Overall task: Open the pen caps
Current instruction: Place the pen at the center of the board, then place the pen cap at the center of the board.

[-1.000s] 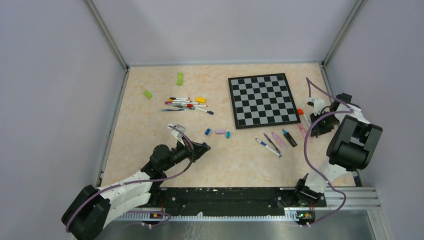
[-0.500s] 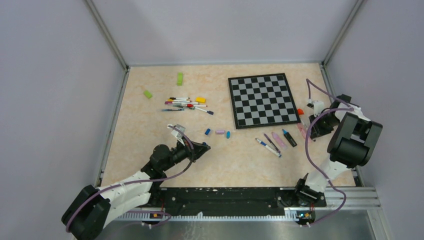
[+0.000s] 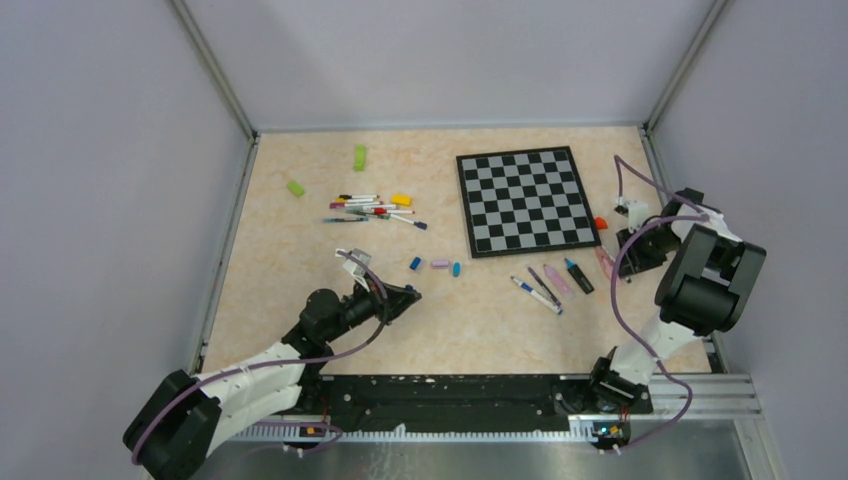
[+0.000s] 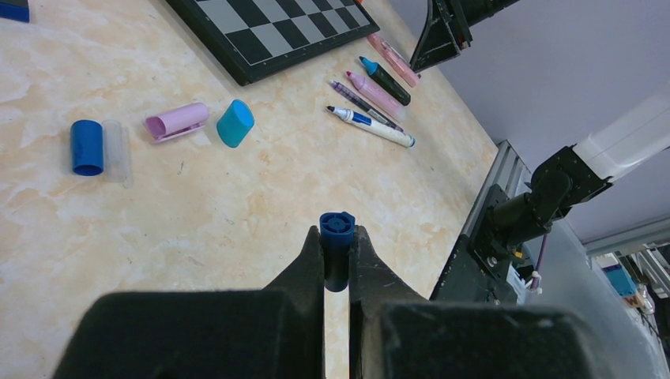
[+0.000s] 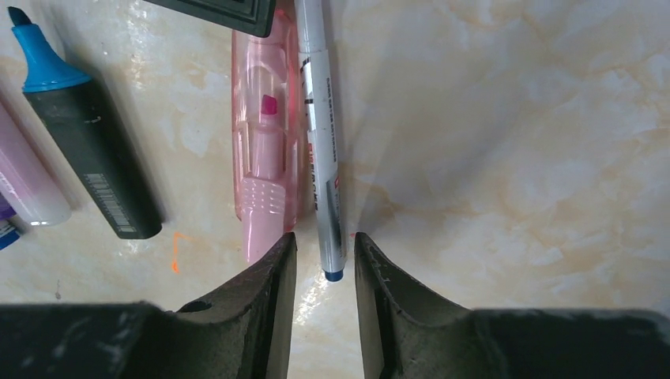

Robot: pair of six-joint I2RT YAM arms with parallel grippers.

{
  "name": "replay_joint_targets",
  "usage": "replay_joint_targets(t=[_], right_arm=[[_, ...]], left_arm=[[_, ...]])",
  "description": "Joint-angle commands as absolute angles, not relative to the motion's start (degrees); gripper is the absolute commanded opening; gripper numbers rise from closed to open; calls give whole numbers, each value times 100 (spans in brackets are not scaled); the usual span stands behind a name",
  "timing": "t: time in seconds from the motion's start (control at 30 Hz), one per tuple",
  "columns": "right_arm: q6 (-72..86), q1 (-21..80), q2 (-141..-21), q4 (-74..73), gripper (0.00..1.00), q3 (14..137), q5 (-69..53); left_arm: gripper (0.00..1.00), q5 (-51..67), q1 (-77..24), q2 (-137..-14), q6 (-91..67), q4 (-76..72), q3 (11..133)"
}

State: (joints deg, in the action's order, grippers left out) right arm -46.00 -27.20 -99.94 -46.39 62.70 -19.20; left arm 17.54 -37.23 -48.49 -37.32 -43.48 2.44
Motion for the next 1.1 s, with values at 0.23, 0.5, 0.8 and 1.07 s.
replay_joint_targets(t=[0.23, 0.5, 0.8, 1.07], right_arm=[[-4534, -2791, -9239, -4803, 39, 6618, -2420], [-4265, -2738, -8285, -5110, 40, 6586, -3502], [-2707, -1956, -6688, -4045, 43, 5666, -5689], [-1583, -1951, -5892, -2278, 50, 4444, -6323]], left_arm=[[0, 2091, -3712, -4883, -3718, -4588, 362], [0, 2577, -3714, -5207, -3858, -4579, 625], [0, 2764, -3994, -5953, -3915, -4226, 1336], [0, 787, -5235, -6785, -3413, -2257, 2702]])
